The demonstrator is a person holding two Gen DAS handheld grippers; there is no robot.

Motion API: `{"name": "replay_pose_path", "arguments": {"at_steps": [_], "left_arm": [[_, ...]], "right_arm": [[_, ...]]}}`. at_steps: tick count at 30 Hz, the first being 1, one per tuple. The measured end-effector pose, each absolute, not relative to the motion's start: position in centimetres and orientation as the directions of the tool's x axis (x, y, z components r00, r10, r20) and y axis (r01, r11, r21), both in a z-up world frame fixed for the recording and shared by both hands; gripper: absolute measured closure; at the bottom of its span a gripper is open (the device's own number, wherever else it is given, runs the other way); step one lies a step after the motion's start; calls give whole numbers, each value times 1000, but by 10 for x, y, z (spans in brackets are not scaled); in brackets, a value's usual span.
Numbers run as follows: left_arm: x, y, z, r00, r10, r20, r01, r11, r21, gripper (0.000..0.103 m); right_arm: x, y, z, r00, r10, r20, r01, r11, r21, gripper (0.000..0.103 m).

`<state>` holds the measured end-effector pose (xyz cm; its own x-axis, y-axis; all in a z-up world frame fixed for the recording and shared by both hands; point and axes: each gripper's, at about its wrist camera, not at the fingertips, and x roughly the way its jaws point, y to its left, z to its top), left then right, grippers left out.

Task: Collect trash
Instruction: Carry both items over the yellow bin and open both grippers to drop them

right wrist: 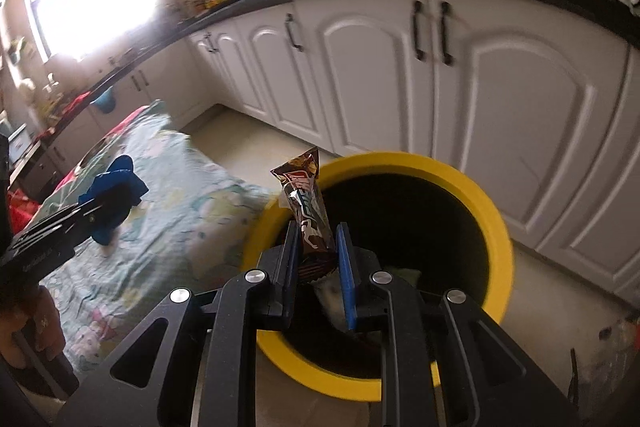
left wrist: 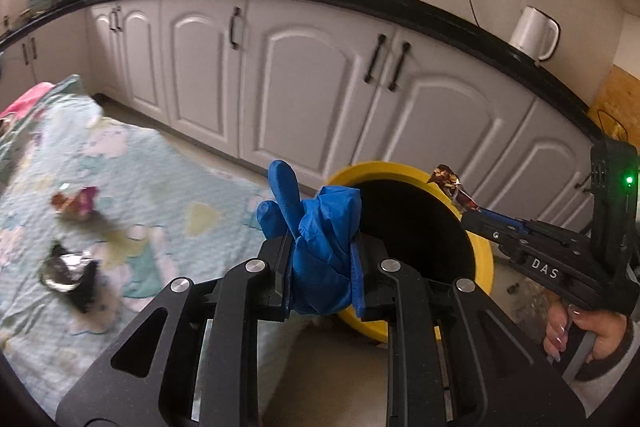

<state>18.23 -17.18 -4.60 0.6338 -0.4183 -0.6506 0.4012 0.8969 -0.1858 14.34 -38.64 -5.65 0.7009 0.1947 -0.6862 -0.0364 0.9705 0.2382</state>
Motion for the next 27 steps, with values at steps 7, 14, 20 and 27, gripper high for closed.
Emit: {"name": "replay_pose_path", "arguments": {"at_steps": [7, 14, 20, 27], "left_arm": [[190, -208, -61, 558, -476, -680, 470, 856, -214, 87], [202, -238, -74, 495, -500, -711, 519, 826, -220, 81], [210, -244, -82, 493, -485, -722, 498, 838, -222, 53], [210, -217, -78, 540, -451, -711, 417, 877, -239, 13]], "right_arm": [[138, -411, -72, 680, 147, -718, 30, 973, 228, 85], [135, -431, -88, 645, 133, -752, 88, 965, 247, 82], [133, -448, -94, 647, 138, -750, 128, 950, 285, 66], [127, -455, -86, 679, 94, -728, 161, 948, 273, 57]]}}
